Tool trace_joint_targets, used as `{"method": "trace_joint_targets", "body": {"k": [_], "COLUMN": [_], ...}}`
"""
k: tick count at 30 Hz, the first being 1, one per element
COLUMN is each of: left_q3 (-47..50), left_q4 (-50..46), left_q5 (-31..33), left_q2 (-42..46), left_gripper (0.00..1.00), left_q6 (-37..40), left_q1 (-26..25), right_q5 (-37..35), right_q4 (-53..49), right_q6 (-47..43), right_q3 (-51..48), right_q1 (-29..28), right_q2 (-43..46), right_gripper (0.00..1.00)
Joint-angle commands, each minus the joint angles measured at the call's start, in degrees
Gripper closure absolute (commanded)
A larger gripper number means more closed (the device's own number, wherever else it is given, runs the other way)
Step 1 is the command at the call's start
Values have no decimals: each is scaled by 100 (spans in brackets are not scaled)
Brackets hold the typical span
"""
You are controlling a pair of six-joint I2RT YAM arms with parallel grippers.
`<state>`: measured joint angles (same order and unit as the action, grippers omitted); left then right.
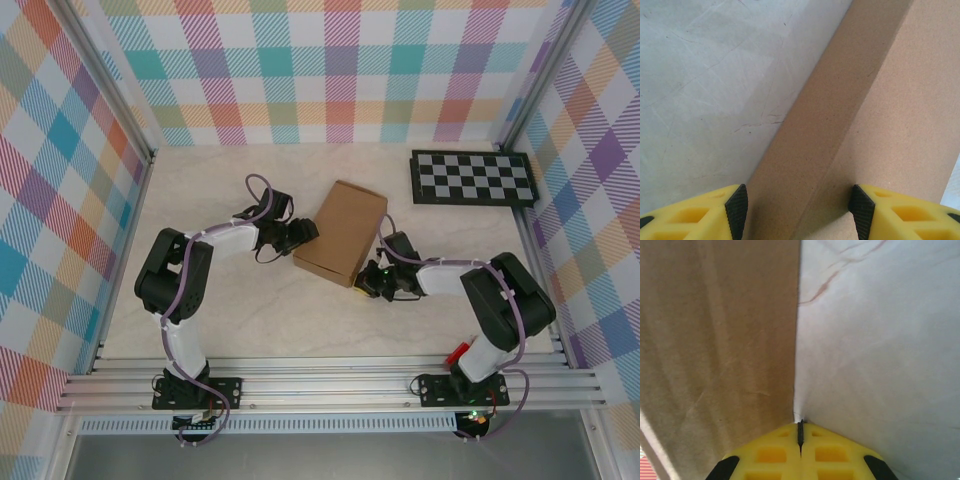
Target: Fold the paper box
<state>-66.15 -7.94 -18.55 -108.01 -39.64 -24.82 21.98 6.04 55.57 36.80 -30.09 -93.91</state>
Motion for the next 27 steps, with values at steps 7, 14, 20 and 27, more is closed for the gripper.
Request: {"method": "trace_joint_targets", "body": {"k": [7,14,20,27], "left_q3": [370,559,560,-55], "left_q4": [-521,-121,-76,-844], "left_q5": [159,79,62,258], "left_q2": [-211,-239,-244,-492], "left_gripper": [41,46,46,46], "left_q6": [-171,-562,-629,102], "left_q1": [-144,-312,-418,-139], "right_q5": [-248,-1310,-1633,-1876], "right_q4": [1193,1942,2357,1376], "right_q6": [677,1644,1938,1579], "right_q3": [188,188,440,26], "right_q1": [-290,-713,-988,-1021], "right_q2": [-360,-326,-459,346], "right_gripper": [96,97,97,96]}}
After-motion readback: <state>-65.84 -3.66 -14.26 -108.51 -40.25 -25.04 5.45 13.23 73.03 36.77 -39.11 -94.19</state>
